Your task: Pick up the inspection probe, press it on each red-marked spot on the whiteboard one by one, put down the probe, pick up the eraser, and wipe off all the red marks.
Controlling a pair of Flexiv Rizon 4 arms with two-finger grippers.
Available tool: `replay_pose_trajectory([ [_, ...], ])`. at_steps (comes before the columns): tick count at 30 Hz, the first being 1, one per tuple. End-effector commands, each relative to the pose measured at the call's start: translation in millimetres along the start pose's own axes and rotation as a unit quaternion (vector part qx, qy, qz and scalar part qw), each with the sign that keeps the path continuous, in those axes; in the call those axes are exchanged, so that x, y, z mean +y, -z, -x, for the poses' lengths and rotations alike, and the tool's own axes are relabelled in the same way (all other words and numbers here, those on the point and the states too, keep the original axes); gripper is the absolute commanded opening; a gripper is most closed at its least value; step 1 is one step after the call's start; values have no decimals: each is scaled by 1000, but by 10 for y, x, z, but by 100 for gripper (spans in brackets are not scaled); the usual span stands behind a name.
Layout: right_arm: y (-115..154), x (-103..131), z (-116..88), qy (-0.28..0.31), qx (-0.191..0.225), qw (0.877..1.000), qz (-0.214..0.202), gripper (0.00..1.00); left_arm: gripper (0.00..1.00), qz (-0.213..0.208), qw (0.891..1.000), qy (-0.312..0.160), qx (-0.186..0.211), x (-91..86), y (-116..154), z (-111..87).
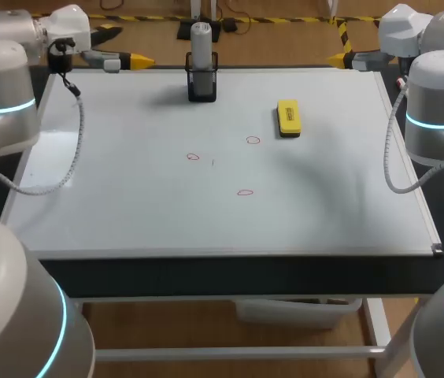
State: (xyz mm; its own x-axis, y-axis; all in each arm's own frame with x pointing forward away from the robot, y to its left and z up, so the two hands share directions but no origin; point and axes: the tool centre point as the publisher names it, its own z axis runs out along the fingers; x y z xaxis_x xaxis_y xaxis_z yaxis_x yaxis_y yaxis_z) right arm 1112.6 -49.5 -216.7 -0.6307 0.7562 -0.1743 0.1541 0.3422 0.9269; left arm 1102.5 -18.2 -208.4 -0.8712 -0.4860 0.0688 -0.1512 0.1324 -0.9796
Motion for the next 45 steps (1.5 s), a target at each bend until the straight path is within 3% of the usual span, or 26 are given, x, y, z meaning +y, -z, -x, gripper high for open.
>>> replay_pose_trajectory([
  [1, -2, -1, 4, 0, 1, 1000, 0, 100, 100, -21, 997, -10, 80, 57, -166, 144],
  [9, -2, -1, 4, 0, 1, 1000, 0, 100, 100, -50, 985, -28, 162, 55, -464, 204],
  [22, -2, -1, 4, 0, 1, 1000, 0, 100, 100, -60, 969, -40, 236, 55, -953, 290],
  [29, -2, -1, 4, 0, 1, 1000, 0, 100, 100, -66, 964, -34, 257, 103, -1259, 338],
  [45, -2, -1, 4, 0, 1, 1000, 0, 100, 100, -68, 962, -21, 263, 201, -1711, 381],
])
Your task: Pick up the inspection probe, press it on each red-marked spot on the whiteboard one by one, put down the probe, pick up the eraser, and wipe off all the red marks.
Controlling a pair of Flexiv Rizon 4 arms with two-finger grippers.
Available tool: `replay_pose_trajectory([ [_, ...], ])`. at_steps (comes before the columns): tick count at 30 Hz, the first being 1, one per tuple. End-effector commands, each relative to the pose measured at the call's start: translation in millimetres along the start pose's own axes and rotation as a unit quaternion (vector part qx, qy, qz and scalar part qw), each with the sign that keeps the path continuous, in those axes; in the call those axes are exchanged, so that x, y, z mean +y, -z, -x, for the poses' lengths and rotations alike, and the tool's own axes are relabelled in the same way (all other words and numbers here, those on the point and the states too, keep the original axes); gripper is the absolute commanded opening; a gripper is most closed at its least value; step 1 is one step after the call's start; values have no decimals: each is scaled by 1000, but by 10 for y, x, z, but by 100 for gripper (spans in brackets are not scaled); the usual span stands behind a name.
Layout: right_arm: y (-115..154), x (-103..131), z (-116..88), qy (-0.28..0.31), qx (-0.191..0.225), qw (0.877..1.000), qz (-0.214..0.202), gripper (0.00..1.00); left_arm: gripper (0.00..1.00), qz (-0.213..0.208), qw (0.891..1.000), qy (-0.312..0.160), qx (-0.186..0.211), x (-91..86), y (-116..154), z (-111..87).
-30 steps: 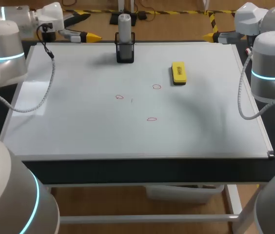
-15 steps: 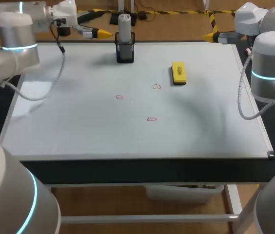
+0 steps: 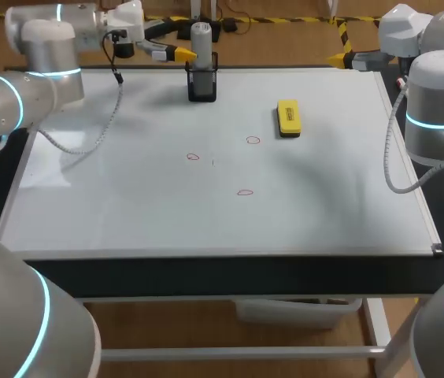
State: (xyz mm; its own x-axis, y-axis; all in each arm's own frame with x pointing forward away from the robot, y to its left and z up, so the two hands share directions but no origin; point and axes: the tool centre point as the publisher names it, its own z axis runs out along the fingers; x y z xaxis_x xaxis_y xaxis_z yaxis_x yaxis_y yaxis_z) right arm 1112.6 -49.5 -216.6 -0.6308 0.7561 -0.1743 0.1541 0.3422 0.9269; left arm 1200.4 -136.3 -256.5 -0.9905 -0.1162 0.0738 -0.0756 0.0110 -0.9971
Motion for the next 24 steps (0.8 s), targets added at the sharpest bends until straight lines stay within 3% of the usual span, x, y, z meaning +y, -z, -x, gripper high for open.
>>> replay_pose_trajectory([
  [1, -2, -1, 4, 0, 1, 1000, 0, 100, 100, 0, 997, 3, 72, 67, -117, 131],
  [24, -2, -1, 4, 0, 1, 1000, 0, 100, 100, 7, 998, 15, 61, 172, -405, 122],
])
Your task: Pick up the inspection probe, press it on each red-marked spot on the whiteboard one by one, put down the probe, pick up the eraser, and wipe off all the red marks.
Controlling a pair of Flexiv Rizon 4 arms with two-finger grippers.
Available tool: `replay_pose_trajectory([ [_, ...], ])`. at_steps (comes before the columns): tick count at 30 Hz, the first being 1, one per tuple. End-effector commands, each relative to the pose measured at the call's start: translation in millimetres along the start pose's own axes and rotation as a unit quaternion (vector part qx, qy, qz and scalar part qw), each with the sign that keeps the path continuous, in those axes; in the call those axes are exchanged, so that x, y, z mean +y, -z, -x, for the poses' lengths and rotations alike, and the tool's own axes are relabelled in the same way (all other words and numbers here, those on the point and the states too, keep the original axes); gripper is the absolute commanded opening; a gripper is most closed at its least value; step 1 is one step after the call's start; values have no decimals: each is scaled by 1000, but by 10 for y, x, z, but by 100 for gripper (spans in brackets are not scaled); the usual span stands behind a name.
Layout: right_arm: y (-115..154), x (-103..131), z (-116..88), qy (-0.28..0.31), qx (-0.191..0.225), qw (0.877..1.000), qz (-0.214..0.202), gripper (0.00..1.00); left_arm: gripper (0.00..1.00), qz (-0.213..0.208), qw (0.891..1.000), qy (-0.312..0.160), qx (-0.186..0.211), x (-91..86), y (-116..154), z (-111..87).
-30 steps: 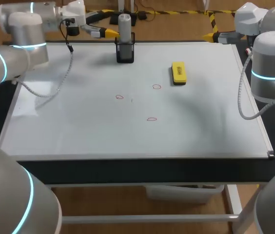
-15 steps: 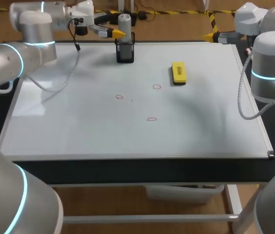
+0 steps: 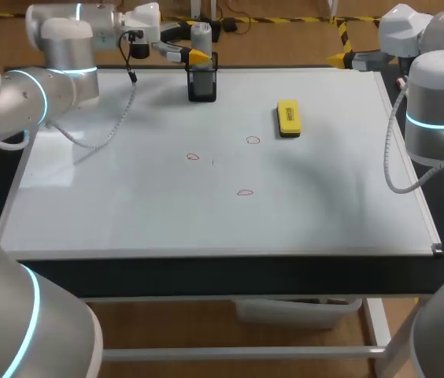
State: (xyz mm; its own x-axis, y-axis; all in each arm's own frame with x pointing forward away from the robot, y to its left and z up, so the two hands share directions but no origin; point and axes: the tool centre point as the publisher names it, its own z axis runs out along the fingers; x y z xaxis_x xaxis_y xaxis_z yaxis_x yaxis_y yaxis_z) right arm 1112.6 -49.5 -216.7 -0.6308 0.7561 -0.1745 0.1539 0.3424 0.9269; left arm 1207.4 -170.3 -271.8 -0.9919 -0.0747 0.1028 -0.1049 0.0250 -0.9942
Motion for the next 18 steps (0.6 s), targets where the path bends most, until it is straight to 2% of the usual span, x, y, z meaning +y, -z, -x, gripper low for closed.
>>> replay_pose_trajectory([
  [1, -2, -1, 4, 0, 1, 1000, 0, 100, 100, -1, 999, 1, 39, 26, -61, 84],
  [14, -2, -1, 4, 0, 1, 1000, 0, 100, 100, 2, 1000, 4, 23, 64, -109, 133],
  [18, -2, -1, 4, 0, 1, 1000, 0, 100, 88, 1, 1000, 5, 22, 61, -105, 140],
])
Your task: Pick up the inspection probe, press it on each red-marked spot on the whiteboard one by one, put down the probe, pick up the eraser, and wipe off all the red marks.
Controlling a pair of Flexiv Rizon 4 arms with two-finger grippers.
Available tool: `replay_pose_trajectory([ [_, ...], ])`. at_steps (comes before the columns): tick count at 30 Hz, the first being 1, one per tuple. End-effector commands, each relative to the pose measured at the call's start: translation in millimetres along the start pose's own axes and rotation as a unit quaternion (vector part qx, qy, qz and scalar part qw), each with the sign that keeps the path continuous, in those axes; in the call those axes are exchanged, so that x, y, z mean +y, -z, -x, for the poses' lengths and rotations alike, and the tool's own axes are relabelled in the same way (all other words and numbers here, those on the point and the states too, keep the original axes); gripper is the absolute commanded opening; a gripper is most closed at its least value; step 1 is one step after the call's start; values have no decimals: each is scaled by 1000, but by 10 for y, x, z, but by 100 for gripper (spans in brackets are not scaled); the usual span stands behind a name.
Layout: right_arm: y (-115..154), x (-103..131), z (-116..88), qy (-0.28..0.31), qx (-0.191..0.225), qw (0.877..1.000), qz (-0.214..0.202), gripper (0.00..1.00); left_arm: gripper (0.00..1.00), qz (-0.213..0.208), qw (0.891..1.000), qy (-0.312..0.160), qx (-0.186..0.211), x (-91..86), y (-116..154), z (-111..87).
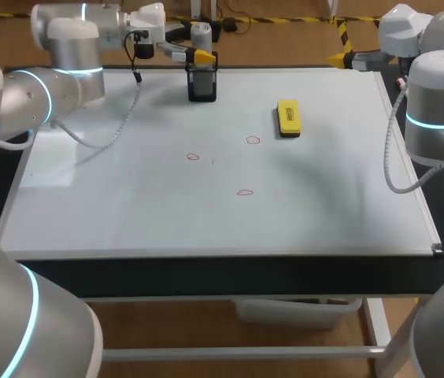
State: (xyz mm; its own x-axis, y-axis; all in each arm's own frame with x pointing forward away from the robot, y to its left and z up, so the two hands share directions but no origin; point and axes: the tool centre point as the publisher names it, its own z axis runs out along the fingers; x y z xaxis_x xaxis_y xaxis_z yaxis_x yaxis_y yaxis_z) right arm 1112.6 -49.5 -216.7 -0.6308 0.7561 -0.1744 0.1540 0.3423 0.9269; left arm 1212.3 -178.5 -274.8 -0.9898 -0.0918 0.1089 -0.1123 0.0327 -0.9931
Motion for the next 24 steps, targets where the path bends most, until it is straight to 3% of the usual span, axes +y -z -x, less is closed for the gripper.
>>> replay_pose_trajectory([
  [1, -2, -1, 4, 0, 1, 1000, 0, 100, 69, -2, 1000, 1, 31, 36, -20, 98],
  [2, -2, -1, 4, 0, 1, 1000, 0, 100, 47, -2, 1000, 1, 31, 36, -18, 101],
  [3, -2, -1, 4, 0, 1, 1000, 0, 100, 34, -3, 1000, 1, 31, 34, -13, 109],
  [5, -2, -1, 4, 0, 1, 1000, 0, 100, 0, -3, 1000, 0, 31, 34, -8, 116],
  [17, -2, -1, 4, 0, 1, 1000, 0, 100, 0, 0, 999, -14, 39, -53, 36, 53],
  [24, -2, -1, 4, 0, 1, 1000, 0, 100, 0, -1, 999, -25, 37, -213, 44, -28],
])
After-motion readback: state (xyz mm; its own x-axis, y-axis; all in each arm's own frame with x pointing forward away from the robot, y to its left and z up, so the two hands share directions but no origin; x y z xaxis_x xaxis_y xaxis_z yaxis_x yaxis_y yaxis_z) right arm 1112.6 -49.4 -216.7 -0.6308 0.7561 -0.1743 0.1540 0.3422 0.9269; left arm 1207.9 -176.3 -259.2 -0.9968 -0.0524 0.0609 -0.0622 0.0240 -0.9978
